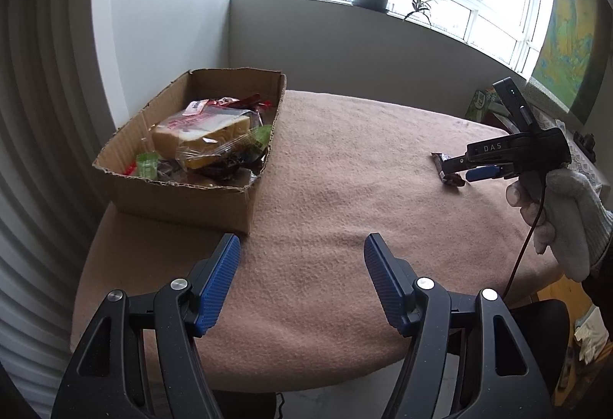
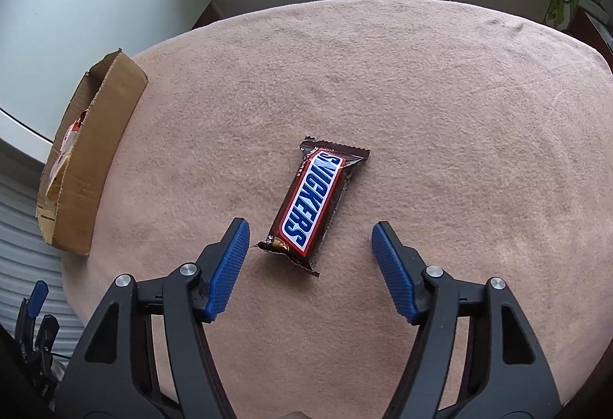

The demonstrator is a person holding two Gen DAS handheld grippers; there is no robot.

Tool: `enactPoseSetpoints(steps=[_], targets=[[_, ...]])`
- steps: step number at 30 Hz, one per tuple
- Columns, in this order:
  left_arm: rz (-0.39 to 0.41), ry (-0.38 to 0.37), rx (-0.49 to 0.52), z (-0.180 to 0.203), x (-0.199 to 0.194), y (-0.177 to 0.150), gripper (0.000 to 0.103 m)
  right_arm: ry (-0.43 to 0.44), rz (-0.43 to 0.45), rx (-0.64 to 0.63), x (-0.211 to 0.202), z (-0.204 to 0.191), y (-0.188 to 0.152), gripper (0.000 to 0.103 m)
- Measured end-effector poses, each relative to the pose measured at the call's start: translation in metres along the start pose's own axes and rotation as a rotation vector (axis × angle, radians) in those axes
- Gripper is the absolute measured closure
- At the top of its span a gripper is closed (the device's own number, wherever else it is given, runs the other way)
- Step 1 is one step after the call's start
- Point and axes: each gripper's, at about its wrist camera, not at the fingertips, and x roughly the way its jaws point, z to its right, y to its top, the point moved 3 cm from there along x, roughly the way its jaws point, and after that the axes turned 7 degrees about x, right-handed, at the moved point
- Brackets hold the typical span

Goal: Organize snacks
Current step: 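Grasp the Snickers bar with the right tool, then carry the Snickers bar with the right tool into the box and release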

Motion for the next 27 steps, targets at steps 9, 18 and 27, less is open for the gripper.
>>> enactPoseSetpoints(steps=[9, 18, 27], targets=[[-0.014, 0.02, -0.001, -0.002, 0.002, 0.0, 0.036, -0.1, -0.005, -0.091, 0.01, -0.013, 0.006, 0.068], [-0.005, 0.034, -0.007, -0.008, -0.002, 0.001, 0.036, -0.088, -0.006, -0.102, 0.004, -0.011, 0.004, 0.074], [-0.006, 0.04, -0.009, -0.019, 0.0, -0.001, 0.036, -0.046, 0.053, -0.183, -0.033, -0.057, 0.004, 0.074]])
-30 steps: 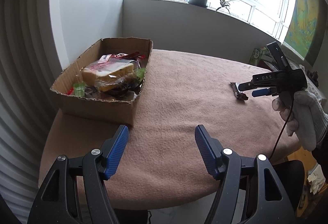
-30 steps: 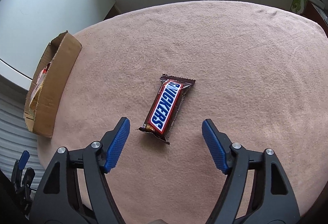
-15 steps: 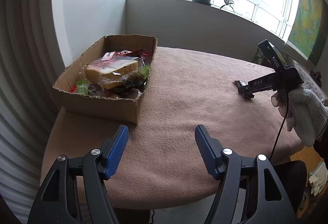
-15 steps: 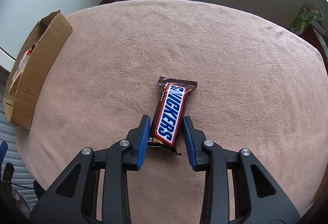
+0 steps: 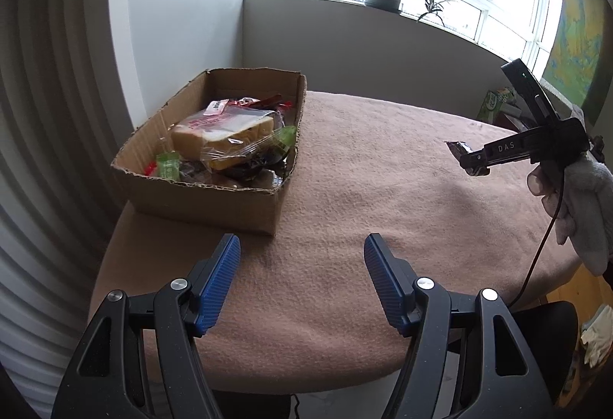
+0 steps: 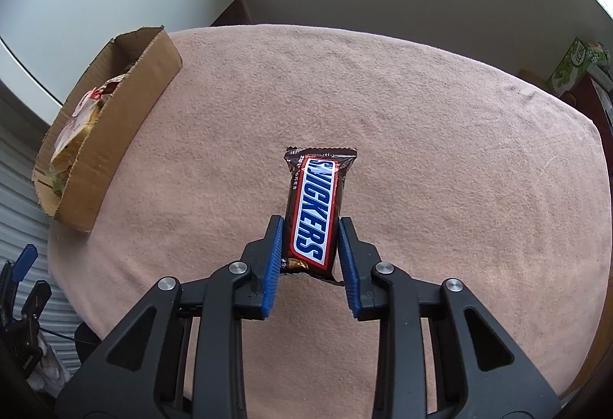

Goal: Organize snacks
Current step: 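Carry the Snickers bar with the right tool into the box and release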

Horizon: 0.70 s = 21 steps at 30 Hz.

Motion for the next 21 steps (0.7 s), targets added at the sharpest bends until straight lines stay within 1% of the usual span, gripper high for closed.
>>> enactPoseSetpoints(steps=[5, 11, 18, 21], targets=[[0.004, 0.002, -0.017, -0.012, 0.0, -0.002, 0.036, 0.048, 0.036, -0.036, -0.014, -0.034, 0.011, 0.074], [0.006, 0.011, -0.045, -0.028, -0.001, -0.009, 0.036, 0.112, 0.051, -0.098, -0.025, -0.079, 0.022, 0.074], [0.014, 0.0, -0.069, -0.04, 0.001, -0.015, 0.036, 0.164, 0.059, -0.198, -0.02, -0.144, 0.046, 0.074], [0.021, 0.001, -0.075, -0.046, 0.0, -0.015, 0.036, 0.162, 0.062, -0.244, -0.013, -0.171, 0.056, 0.074]])
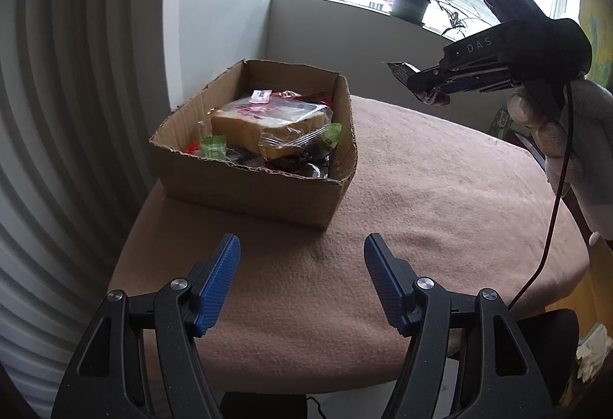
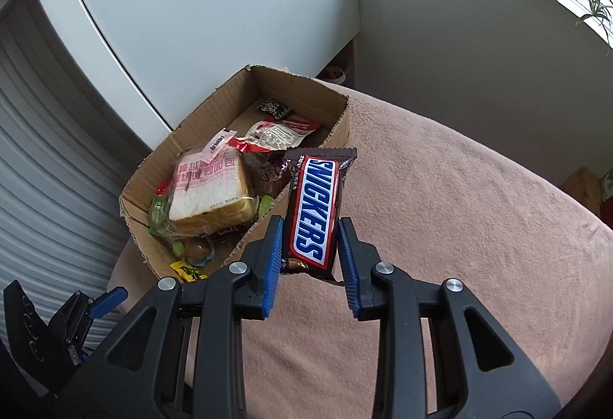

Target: Organize snacks

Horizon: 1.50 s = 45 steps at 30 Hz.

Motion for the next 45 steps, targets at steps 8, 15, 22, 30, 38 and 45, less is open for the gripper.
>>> enactPoseSetpoints(steps=[8, 15, 22, 30, 38, 45], targets=[[-0.001, -0.001, -0.027, -0.02, 0.002, -0.001, 0.036, -0.005, -0.028, -0.059, 0.044, -0.038, 0.025, 0.074], [-0.004, 0.002, -0.047, -0.034, 0.004, -0.001, 0.036, -0.03, -0.044, -0.083, 0.069, -0.051, 0.033, 0.074], [0.001, 0.002, -0.046, -0.035, 0.004, -0.001, 0.036, -0.086, -0.009, -0.065, 0.074, -0.047, 0.046, 0.039], [-0.005, 0.01, -0.05, -0.035, 0.002, -0.002, 0.036, -0.064, 0.012, -0.076, 0.064, -0.05, 0.042, 0.031], [0.005, 0.029, -0.042, -0.027, -0.008, 0.003, 0.036, -0.031, 0.047, -0.074, 0.037, -0.049, 0.026, 0.024], [0.029, 0.045, -0.023, -0.01, -0.03, 0.007, 0.036, -0.019, 0.092, -0.075, 0.001, -0.036, 0.003, 0.016]])
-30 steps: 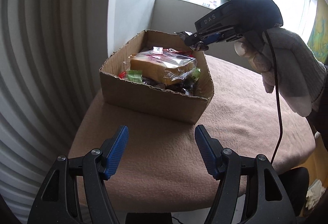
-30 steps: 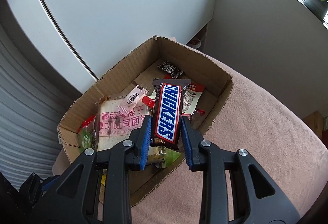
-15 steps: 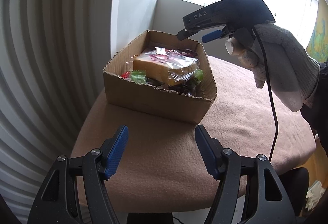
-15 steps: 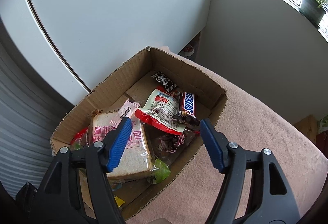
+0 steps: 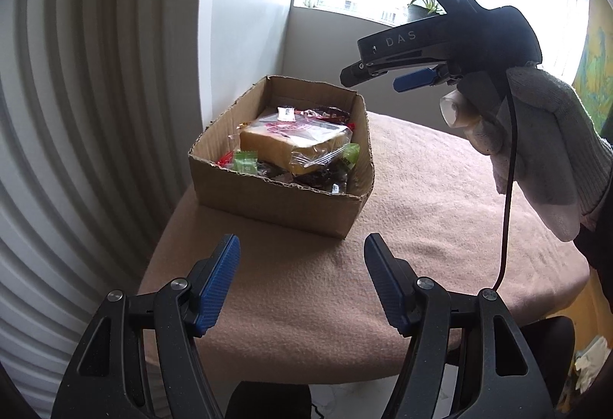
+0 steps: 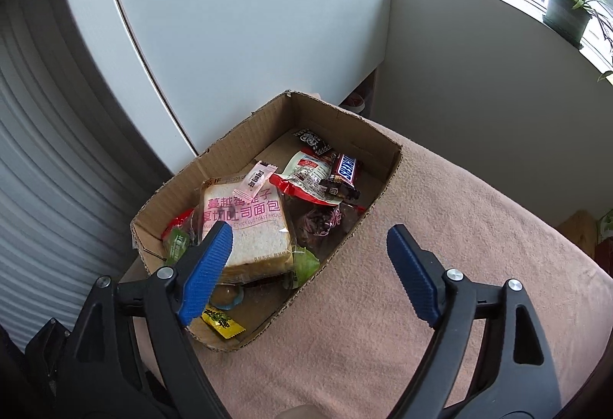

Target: Organize snacks

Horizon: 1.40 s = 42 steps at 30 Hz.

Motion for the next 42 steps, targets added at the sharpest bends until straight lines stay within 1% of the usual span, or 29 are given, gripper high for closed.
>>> enactPoseSetpoints(steps=[10, 13, 16, 17, 18, 20, 25, 27, 31, 35, 42], targets=[[0.046, 0.004, 0.029, 0.032, -0.034, 0.008, 0.035, 0.012, 0.069, 0.024, -0.06, 0.025, -0.04, 0.016], [0.068, 0.001, 0.035, 0.04, -0.046, 0.011, 0.029, 0.011, 0.092, 0.021, -0.077, 0.028, -0.053, 0.016], [0.086, 0.01, 0.037, 0.045, -0.057, 0.013, 0.028, 0.001, 0.124, 0.011, -0.093, 0.028, -0.065, 0.015], [0.091, 0.017, 0.036, 0.046, -0.06, 0.014, 0.028, -0.004, 0.137, 0.007, -0.098, 0.027, -0.07, 0.012], [0.094, 0.024, 0.033, 0.046, -0.062, 0.014, 0.027, -0.008, 0.151, 0.004, -0.102, 0.026, -0.075, 0.006], [0.1, 0.042, 0.028, 0.046, -0.066, 0.014, 0.022, -0.014, 0.185, 0.003, -0.11, 0.025, -0.086, 0.002], [0.097, 0.092, 0.012, 0.04, -0.07, 0.013, 0.022, -0.041, 0.221, 0.011, -0.118, 0.021, -0.112, 0.002], [0.087, 0.119, 0.002, 0.035, -0.068, 0.014, 0.022, -0.035, 0.224, 0.032, -0.117, 0.022, -0.121, 0.002], [0.079, 0.166, -0.022, 0.024, -0.062, 0.016, 0.022, -0.026, 0.225, 0.073, -0.114, 0.026, -0.13, 0.002], [0.082, 0.218, -0.019, 0.017, -0.057, 0.023, 0.022, -0.034, 0.235, 0.108, -0.114, 0.033, -0.136, 0.002], [0.073, 0.227, -0.034, 0.015, -0.051, 0.025, 0.022, -0.064, 0.252, 0.122, -0.116, 0.039, -0.144, 0.002]])
